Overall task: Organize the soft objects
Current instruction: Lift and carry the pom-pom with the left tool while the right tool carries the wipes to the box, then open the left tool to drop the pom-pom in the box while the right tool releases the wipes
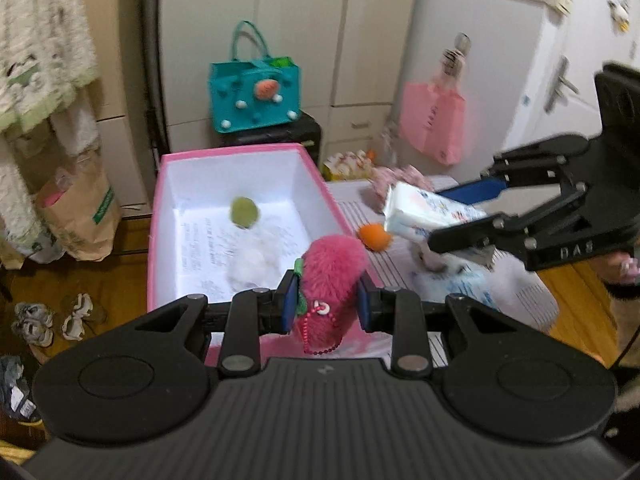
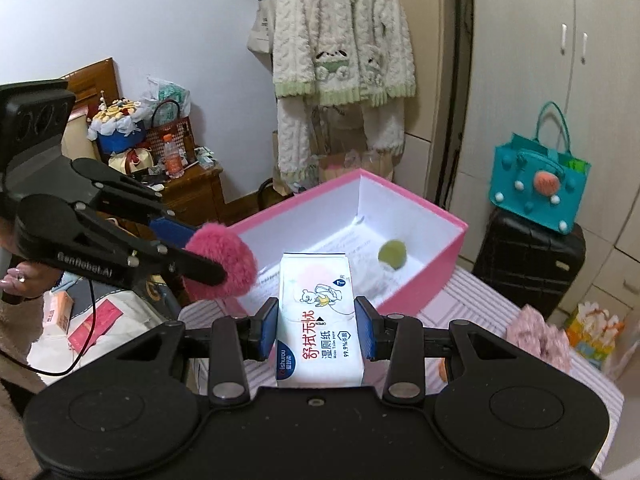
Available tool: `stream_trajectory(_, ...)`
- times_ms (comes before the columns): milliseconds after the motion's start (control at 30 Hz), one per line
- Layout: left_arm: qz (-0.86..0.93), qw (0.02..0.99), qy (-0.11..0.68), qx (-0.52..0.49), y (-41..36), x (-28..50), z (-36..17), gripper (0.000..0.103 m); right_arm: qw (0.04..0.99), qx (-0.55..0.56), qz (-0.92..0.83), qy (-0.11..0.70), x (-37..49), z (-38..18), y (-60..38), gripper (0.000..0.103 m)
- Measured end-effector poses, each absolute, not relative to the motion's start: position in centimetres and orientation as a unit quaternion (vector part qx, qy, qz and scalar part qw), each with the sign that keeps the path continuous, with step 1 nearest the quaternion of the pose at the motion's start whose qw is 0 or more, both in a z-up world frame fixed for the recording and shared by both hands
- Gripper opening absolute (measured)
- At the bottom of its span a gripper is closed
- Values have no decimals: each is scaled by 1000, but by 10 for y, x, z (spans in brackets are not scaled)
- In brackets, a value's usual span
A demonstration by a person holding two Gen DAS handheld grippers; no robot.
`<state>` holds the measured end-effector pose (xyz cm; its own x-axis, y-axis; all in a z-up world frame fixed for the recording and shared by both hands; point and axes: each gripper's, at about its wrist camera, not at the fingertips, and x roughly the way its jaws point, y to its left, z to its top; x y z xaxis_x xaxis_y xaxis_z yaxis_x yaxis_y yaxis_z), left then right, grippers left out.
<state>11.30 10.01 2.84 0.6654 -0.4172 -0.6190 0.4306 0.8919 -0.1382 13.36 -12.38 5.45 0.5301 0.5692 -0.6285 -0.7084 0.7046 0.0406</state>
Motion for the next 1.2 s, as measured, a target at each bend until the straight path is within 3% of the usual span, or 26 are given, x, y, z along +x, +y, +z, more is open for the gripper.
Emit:
stream_trajectory(333,-234,928,289,41,111,162,61,28,859,-131,397,295,170,46,-86,45)
stream_trajectory(833,-190,896,400,42,107,321,-22,28,796,-260,409,361,269,-15,-12,45)
stream_trajectory(1200,-163,890,416,89,90,357,-50,29,748,-289,456,386,319,-40,17,44)
